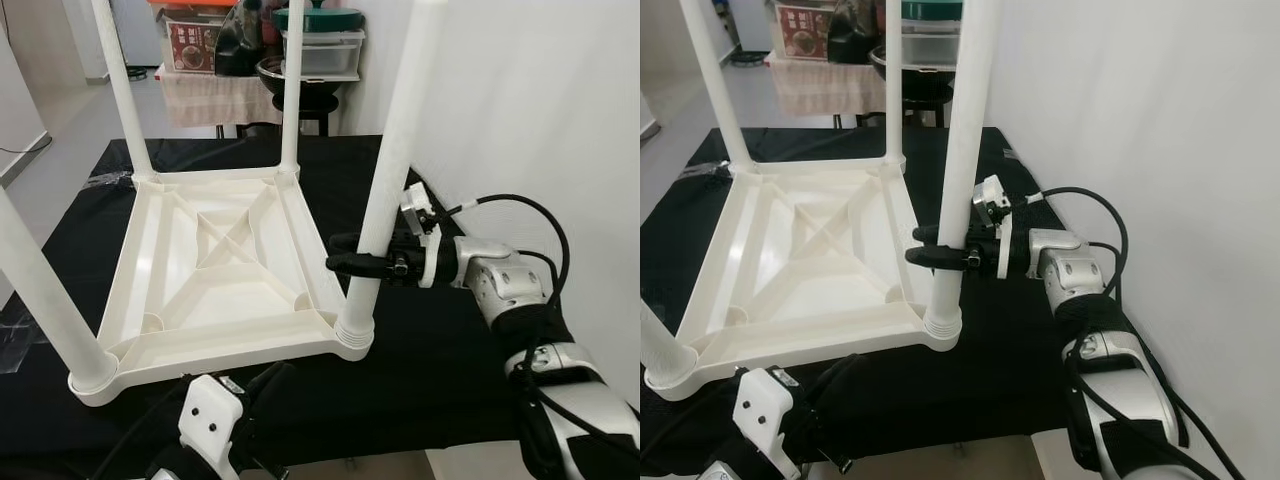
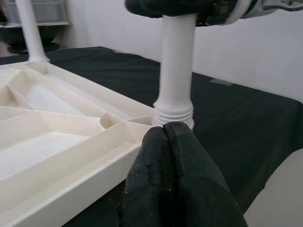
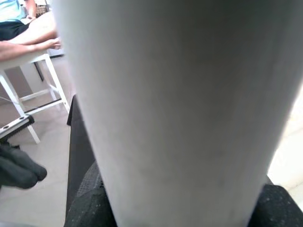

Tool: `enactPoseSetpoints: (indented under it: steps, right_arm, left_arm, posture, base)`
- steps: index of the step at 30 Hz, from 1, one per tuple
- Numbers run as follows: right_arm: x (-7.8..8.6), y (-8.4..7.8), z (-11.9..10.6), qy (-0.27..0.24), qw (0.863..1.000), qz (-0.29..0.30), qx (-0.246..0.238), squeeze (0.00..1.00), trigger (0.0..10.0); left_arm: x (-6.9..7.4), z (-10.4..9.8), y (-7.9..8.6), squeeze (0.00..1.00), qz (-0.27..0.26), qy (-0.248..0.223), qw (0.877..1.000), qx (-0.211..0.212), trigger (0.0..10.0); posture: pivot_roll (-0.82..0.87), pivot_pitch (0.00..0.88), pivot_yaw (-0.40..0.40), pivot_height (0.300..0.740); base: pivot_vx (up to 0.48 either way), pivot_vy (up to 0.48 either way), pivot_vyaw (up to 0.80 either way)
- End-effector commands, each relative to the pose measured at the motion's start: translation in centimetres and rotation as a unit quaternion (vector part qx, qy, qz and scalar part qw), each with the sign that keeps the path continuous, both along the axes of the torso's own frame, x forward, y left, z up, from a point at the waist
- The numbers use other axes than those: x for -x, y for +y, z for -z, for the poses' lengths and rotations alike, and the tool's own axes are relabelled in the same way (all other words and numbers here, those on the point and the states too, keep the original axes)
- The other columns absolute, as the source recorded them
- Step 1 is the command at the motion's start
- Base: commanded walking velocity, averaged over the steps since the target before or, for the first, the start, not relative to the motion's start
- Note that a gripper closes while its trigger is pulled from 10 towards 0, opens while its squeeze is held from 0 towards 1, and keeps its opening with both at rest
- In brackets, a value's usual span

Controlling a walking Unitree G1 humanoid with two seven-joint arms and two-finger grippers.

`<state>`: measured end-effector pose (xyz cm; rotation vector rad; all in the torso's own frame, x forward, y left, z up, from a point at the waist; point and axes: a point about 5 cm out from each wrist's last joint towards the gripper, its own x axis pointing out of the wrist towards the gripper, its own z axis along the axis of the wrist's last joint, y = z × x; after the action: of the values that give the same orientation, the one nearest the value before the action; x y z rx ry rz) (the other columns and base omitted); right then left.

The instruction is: Building children table

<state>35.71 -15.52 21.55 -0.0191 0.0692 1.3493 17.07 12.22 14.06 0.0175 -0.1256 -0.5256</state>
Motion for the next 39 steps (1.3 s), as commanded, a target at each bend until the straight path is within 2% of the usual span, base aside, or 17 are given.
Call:
enactPoseSetpoints:
  steps: [1,5,8,9,11,12,14,15,17,28,29,30,31,34,35,36,39]
  right_arm:
    - [0.5,-0.6,1.3,0.027,0.999,0.007,0.014,0.00,0.0]
    - [1.5,-0.8,2.5,0.025,0.998,0.049,0.022,0.00,0.0]
    - [2.9,0.5,4.2,0.035,0.994,0.100,0.026,0.00,0.0]
    - [3.8,3.1,5.8,0.045,0.975,0.219,0.001,0.00,0.0]
    - [3.8,3.1,5.8,0.045,0.975,0.219,0.001,0.00,0.0]
    - [5.5,5.1,7.2,0.083,0.943,0.321,-0.030,0.00,0.0]
    - [5.5,5.1,7.2,0.083,0.943,0.321,-0.030,0.00,0.0]
    - [6.7,7.0,7.2,0.077,0.938,0.336,-0.028,0.00,0.0]
    - [6.8,7.3,7.2,0.080,0.930,0.358,-0.033,0.00,0.0]
    - [6.2,7.2,7.6,0.076,0.929,0.363,-0.004,0.00,0.0]
    - [6.1,7.3,7.4,0.083,0.929,0.362,-0.010,0.35,10.0]
    - [6.1,7.3,7.4,0.083,0.929,0.362,-0.010,0.35,10.0]
    - [6.0,7.4,6.9,0.093,0.928,0.359,-0.023,1.00,10.0]
    - [5.4,7.3,5.8,0.086,0.940,0.326,-0.046,1.00,10.0]
    - [4.5,6.8,4.2,0.062,0.956,0.279,-0.058,1.00,10.0]
    - [4.5,6.8,4.2,0.062,0.956,0.279,-0.058,1.00,10.0]
    - [3.7,5.7,1.5,0.010,0.978,0.204,-0.052,1.00,10.0]
  left_arm:
    - [0.0,0.3,0.3,0.00,-0.005,0.004,1.000,-0.009,10.0]
    - [0.1,0.3,0.4,0.00,-0.008,0.003,1.000,-0.011,10.0]
    - [0.2,0.3,0.5,0.00,-0.010,0.001,1.000,-0.013,10.0]
    - [0.2,0.2,0.6,0.00,-0.012,-0.001,1.000,-0.014,10.0]
    - [0.2,0.2,0.6,0.00,-0.012,-0.001,1.000,-0.014,10.0]
    - [0.2,0.1,0.8,0.00,-0.013,-0.003,1.000,-0.014,10.0]
    - [0.2,0.1,0.8,0.00,-0.013,-0.003,1.000,-0.014,10.0]
    - [0.0,0.1,0.9,0.00,-0.013,-0.005,1.000,-0.015,10.0]
    - [-0.1,0.1,0.9,0.00,-0.012,-0.006,1.000,-0.014,10.0]
    - [-0.2,-0.1,0.5,0.00,-0.023,-0.021,0.999,-0.015,10.0]
    - [-0.3,-0.1,0.4,0.00,-0.026,-0.024,0.999,-0.017,10.0]
    - [-0.3,-0.1,0.4,0.00,-0.026,-0.024,0.999,-0.017,10.0]
    - [-0.3,-0.1,0.4,0.00,-0.027,-0.025,0.999,-0.017,10.0]
    - [-0.4,-0.1,0.3,0.00,-0.026,-0.026,0.999,-0.017,10.0]
    - [-0.4,-0.2,0.3,0.00,-0.024,-0.026,0.999,-0.017,10.0]
    - [-0.4,-0.2,0.3,0.00,-0.024,-0.026,0.999,-0.017,10.0]
    - [-0.5,-0.2,0.3,0.00,-0.021,-0.026,0.999,-0.016,10.0]
  posture:
    - [0.10,0.006,-0.067,0.740]
    - [0.09,0.019,-0.070,0.740]
    - [0.09,0.025,-0.075,0.740]
    - [0.09,0.039,-0.071,0.740]
    - [0.09,0.039,-0.071,0.740]
    - [0.07,0.047,-0.061,0.740]
    - [0.07,0.047,-0.061,0.740]
    - [0.07,0.046,-0.050,0.740]
    - [0.08,0.037,-0.058,0.740]
    - [0.11,0.050,-0.103,0.740]
    - [0.11,0.048,-0.106,0.740]
    - [0.11,0.048,-0.106,0.740]
    - [0.11,0.049,-0.104,0.740]
    - [0.10,0.047,-0.090,0.740]
    - [0.10,0.047,-0.089,0.740]
    - [0.10,0.047,-0.089,0.740]
    - [0.09,0.047,-0.092,0.740]
  base:
    - [0.000,0.000,0.00]
    - [0.000,0.000,0.00]
    - [0.000,0.000,0.00]
    - [0.000,0.000,0.00]
    - [0.000,0.000,0.00]
    - [0.000,0.000,0.00]
    - [0.000,0.000,0.00]
    - [0.000,0.000,0.00]
    - [0.000,0.000,0.00]
    - [0.000,0.000,0.00]
    - [0.000,0.000,0.00]
    - [0.000,0.000,0.00]
    - [0.000,0.000,0.00]
    - [0.000,0.000,0.00]
    - [0.000,0.000,0.00]
    - [0.000,0.000,0.00]
    - [0.000,0.000,0.00]
